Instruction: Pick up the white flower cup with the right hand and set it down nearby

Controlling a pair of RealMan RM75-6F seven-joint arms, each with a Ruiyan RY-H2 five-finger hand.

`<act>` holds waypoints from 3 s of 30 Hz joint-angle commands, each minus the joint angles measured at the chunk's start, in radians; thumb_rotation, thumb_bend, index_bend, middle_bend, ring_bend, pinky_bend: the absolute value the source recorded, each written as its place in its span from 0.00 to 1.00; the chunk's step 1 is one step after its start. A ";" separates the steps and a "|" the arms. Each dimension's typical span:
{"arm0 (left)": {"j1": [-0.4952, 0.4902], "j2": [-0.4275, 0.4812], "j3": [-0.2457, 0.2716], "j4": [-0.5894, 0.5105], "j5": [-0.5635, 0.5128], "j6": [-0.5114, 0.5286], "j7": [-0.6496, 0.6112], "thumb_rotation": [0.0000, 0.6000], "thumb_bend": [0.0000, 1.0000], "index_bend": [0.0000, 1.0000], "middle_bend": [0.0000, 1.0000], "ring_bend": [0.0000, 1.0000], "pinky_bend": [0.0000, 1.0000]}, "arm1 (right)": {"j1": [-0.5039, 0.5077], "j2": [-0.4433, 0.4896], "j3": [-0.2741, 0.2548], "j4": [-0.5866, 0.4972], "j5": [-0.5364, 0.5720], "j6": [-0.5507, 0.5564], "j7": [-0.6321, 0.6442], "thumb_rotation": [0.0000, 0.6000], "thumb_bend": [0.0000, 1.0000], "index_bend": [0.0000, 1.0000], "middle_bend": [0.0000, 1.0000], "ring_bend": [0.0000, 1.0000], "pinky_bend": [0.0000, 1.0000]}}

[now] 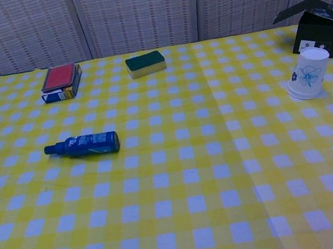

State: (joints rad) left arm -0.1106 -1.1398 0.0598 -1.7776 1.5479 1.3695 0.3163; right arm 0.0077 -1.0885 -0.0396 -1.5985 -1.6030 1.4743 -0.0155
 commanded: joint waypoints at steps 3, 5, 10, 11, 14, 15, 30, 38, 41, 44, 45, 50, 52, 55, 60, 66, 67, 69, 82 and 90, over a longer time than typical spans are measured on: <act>-0.012 -0.004 -0.007 0.006 0.000 -0.011 -0.008 1.00 0.26 0.04 0.00 0.00 0.23 | -0.009 0.008 -0.001 -0.002 0.003 0.015 0.010 1.00 0.19 0.04 0.00 0.00 0.00; -0.013 -0.004 -0.005 0.005 0.009 -0.008 -0.013 1.00 0.26 0.04 0.00 0.00 0.23 | -0.017 0.013 -0.001 -0.011 0.004 0.028 0.013 1.00 0.19 0.04 0.00 0.00 0.00; -0.007 0.004 0.003 0.000 0.036 0.011 -0.024 1.00 0.26 0.04 0.00 0.00 0.23 | -0.023 0.046 0.004 -0.066 0.008 0.043 0.007 1.00 0.19 0.04 0.00 0.00 0.00; -0.007 0.005 0.003 0.000 0.037 0.013 -0.026 1.00 0.26 0.04 0.00 0.00 0.23 | -0.015 0.061 0.007 -0.085 0.009 0.032 0.005 1.00 0.19 0.04 0.00 0.00 0.00; -0.006 0.007 0.003 -0.003 0.034 0.013 -0.029 1.00 0.26 0.04 0.00 0.00 0.23 | 0.033 0.134 0.033 -0.170 0.035 -0.030 -0.007 1.00 0.19 0.04 0.00 0.00 0.00; -0.005 0.008 0.004 -0.004 0.033 0.014 -0.028 1.00 0.26 0.04 0.00 0.00 0.23 | 0.062 0.170 0.050 -0.207 0.057 -0.070 -0.019 1.00 0.19 0.04 0.00 0.00 0.00; -0.008 0.019 -0.006 -0.001 -0.004 -0.001 -0.049 1.00 0.26 0.04 0.00 0.00 0.23 | 0.538 0.259 0.267 -0.199 0.667 -0.708 -0.076 1.00 0.21 0.04 0.00 0.00 0.00; -0.020 0.013 -0.018 0.011 -0.041 -0.028 -0.051 1.00 0.32 0.04 0.00 0.00 0.23 | 0.699 0.144 0.243 -0.019 0.898 -0.804 -0.189 1.00 0.21 0.04 0.00 0.00 0.00; -0.024 0.011 -0.021 0.015 -0.051 -0.034 -0.051 1.00 0.32 0.04 0.00 0.00 0.23 | 0.742 0.106 0.226 0.040 0.952 -0.838 -0.208 1.00 0.21 0.06 0.00 0.00 0.00; -0.025 0.010 -0.023 0.017 -0.060 -0.038 -0.051 1.00 0.32 0.04 0.00 0.00 0.23 | 0.773 0.073 0.212 0.089 0.982 -0.875 -0.208 1.00 0.21 0.06 0.00 0.00 0.00; -0.025 0.010 -0.023 0.018 -0.062 -0.039 -0.051 1.00 0.32 0.04 0.00 0.00 0.23 | 0.780 0.066 0.208 0.100 0.989 -0.888 -0.206 1.00 0.21 0.06 0.00 0.00 0.00; -0.026 0.010 -0.026 0.020 -0.070 -0.037 -0.052 1.00 0.32 0.04 0.00 0.00 0.23 | 0.810 0.040 0.187 0.141 1.002 -0.934 -0.191 1.00 0.22 0.07 0.00 0.00 0.00; -0.026 0.010 -0.025 0.019 -0.071 -0.037 -0.051 1.00 0.32 0.04 0.00 0.00 0.23 | 0.819 0.030 0.180 0.156 1.002 -0.942 -0.184 1.00 0.22 0.08 0.00 0.00 0.00; -0.026 0.008 -0.025 0.019 -0.071 -0.036 -0.047 1.00 0.32 0.04 0.00 0.00 0.23 | 0.831 0.011 0.170 0.183 1.001 -0.955 -0.174 1.00 0.22 0.08 0.00 0.00 0.00; -0.026 0.006 -0.025 0.021 -0.076 -0.037 -0.045 1.00 0.32 0.04 0.00 0.00 0.23 | 0.848 -0.025 0.155 0.231 0.997 -0.977 -0.158 1.00 0.22 0.09 0.00 0.00 0.00; -0.028 0.009 -0.028 0.025 -0.081 -0.036 -0.051 1.00 0.32 0.04 0.00 0.00 0.23 | 0.862 -0.061 0.138 0.277 0.987 -0.992 -0.140 1.00 0.22 0.11 0.00 0.00 0.00; -0.028 0.010 -0.028 0.025 -0.081 -0.036 -0.053 1.00 0.32 0.04 0.00 0.00 0.23 | 0.865 -0.067 0.134 0.285 0.986 -0.992 -0.138 1.00 0.22 0.11 0.00 0.00 0.00; -0.028 0.010 -0.027 0.025 -0.080 -0.036 -0.055 1.00 0.32 0.04 0.00 0.00 0.23 | 0.870 -0.078 0.129 0.299 0.987 -0.996 -0.133 1.00 0.22 0.11 0.00 0.00 0.00; -0.028 0.016 -0.027 0.030 -0.081 -0.033 -0.068 1.00 0.32 0.04 0.00 0.00 0.23 | 0.897 -0.139 0.109 0.372 0.984 -1.009 -0.108 1.00 0.22 0.20 0.00 0.00 0.00; -0.029 0.018 -0.026 0.033 -0.082 -0.035 -0.074 1.00 0.32 0.04 0.00 0.00 0.23 | 0.905 -0.160 0.101 0.399 0.982 -1.012 -0.096 1.00 0.22 0.24 0.00 0.00 0.00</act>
State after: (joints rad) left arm -0.1394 -1.1220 0.0335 -1.7451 1.4664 1.3349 0.2428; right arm 0.9124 -1.2478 0.0617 -1.2005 -0.6205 0.4613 -0.1120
